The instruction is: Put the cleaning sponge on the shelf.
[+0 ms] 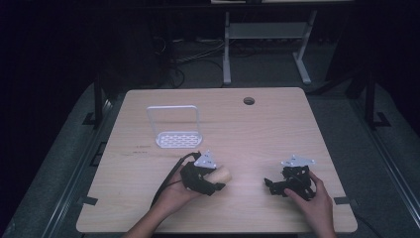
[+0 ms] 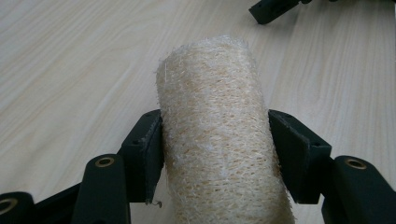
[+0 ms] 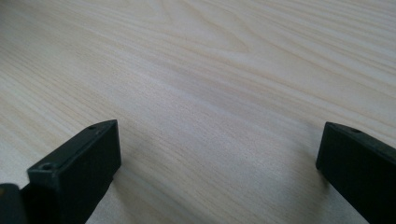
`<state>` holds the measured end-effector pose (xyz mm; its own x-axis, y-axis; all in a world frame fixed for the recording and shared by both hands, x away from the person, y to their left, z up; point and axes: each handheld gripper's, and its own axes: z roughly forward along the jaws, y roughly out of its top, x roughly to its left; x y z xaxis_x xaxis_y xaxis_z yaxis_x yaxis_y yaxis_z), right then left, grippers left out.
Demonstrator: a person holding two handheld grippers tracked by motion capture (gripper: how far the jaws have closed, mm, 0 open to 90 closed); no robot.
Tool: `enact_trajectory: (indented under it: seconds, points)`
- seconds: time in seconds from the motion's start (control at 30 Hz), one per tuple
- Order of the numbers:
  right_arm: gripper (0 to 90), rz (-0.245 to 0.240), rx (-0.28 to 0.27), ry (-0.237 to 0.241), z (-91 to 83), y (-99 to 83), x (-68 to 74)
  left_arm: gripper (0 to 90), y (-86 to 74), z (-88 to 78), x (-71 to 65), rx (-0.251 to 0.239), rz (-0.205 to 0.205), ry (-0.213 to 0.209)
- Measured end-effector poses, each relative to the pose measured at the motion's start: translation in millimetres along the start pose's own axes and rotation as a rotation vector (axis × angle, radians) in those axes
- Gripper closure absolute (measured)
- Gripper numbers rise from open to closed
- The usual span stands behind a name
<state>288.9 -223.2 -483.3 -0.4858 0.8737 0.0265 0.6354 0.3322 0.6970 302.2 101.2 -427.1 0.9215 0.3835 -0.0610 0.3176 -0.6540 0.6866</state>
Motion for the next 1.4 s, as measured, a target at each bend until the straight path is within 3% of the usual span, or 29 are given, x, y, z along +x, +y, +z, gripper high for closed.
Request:
enact_trajectory:
  seconds: [0.13, 0.8, 1.4]
  points:
    - [0.0, 0.000, 0.000, 0.000, 0.0, 0.0, 0.0, 38.8, -1.1, -5.7, 5.2, -0.019, -0.016, 0.012]
    - [0.0, 0.001, 0.000, 0.000, 0.0, 0.0, 0.1, 38.8, -9.7, -29.0, 35.2, -0.020, -0.052, 0.085]
    - [0.0, 0.001, 0.000, 0.000, 0.0, 0.1, 0.1, 38.8, -21.1, -50.6, 71.4, -0.020, -0.110, 0.167]
